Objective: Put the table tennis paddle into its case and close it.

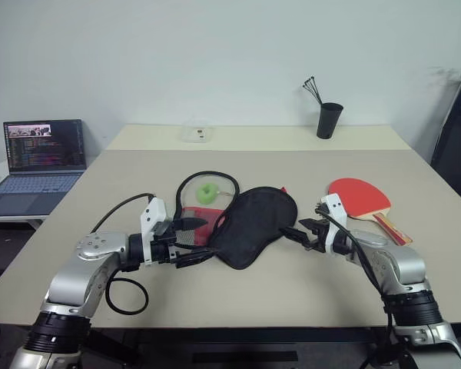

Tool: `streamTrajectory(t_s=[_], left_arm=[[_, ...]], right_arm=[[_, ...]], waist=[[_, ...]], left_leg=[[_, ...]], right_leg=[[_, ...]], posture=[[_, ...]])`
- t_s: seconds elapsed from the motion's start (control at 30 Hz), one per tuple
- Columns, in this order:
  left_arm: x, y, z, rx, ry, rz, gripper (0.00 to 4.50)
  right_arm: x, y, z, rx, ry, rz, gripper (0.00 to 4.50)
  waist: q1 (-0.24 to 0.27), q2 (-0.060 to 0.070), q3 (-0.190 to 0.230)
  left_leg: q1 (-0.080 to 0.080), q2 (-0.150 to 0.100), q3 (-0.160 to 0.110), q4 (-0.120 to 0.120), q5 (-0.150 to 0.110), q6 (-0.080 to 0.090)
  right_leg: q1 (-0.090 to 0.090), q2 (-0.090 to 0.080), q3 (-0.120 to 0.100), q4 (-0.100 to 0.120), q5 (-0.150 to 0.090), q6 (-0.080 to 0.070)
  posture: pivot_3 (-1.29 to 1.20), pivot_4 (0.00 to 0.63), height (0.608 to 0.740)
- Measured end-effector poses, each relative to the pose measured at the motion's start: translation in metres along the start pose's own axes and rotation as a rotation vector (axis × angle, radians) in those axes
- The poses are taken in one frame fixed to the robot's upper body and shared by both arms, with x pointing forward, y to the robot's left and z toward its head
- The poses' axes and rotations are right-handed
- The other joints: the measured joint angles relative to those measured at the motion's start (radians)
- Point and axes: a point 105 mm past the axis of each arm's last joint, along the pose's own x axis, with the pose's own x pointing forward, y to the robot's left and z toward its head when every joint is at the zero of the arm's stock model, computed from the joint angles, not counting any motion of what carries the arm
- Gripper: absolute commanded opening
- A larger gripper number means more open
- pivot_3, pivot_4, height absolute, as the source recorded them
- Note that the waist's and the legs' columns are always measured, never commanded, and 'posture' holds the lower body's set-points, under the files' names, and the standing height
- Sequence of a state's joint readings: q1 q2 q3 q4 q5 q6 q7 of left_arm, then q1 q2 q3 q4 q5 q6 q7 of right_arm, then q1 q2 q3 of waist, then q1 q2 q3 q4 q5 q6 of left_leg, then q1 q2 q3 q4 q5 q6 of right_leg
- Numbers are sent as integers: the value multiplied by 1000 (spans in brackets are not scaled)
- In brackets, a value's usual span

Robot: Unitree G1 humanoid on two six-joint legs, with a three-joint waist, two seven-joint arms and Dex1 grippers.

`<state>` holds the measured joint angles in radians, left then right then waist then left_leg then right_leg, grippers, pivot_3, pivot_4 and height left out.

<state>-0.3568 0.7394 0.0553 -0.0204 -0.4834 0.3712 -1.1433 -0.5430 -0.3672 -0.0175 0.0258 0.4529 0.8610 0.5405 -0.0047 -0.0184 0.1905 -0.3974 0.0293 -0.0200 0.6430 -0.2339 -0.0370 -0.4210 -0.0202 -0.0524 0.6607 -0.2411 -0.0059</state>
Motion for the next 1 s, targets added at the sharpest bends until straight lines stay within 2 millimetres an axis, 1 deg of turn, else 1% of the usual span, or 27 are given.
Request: streamTrajectory(t_s=[0.1,0.2,0.37,0.47,0.77,1.0], left_arm=[[-8,8,-2,-8,10,39,4390],[-10,11,-1,-5,8,63,4390],[-10,12,-1,-4,10,72,4390],[-10,12,0,2,10,77,4390],[-10,11,1,9,14,80,4390],[-10,11,-1,8,21,82,4390]], right_arm=[[4,5,-1,9,-3,12,4476],[11,9,-7,10,13,6,4476],[18,0,-15,-10,25,-75,4476],[21,3,-15,1,19,-69,4476],[12,17,-14,-13,34,-40,4476],[8,12,-15,15,35,-61,4476]], waist=[[0,0,0],[0,0,0],[0,0,0],[0,0,0],[0,0,0],[0,0,0]], left_leg=[[0,0,1,0,0,0],[0,0,1,0,0,0],[0,0,1,0,0,0],[0,0,2,0,0,0],[1,0,2,0,0,0],[1,0,2,0,0,0]], right_leg=[[0,0,1,0,0,0],[0,0,1,0,0,0],[-1,0,2,0,0,0],[-1,0,2,0,0,0],[-1,0,2,1,0,0],[-1,0,2,1,0,0]], posture=[[0,150,740],[0,150,740],[0,150,740],[0,150,740],[0,150,740],[0,150,740]])
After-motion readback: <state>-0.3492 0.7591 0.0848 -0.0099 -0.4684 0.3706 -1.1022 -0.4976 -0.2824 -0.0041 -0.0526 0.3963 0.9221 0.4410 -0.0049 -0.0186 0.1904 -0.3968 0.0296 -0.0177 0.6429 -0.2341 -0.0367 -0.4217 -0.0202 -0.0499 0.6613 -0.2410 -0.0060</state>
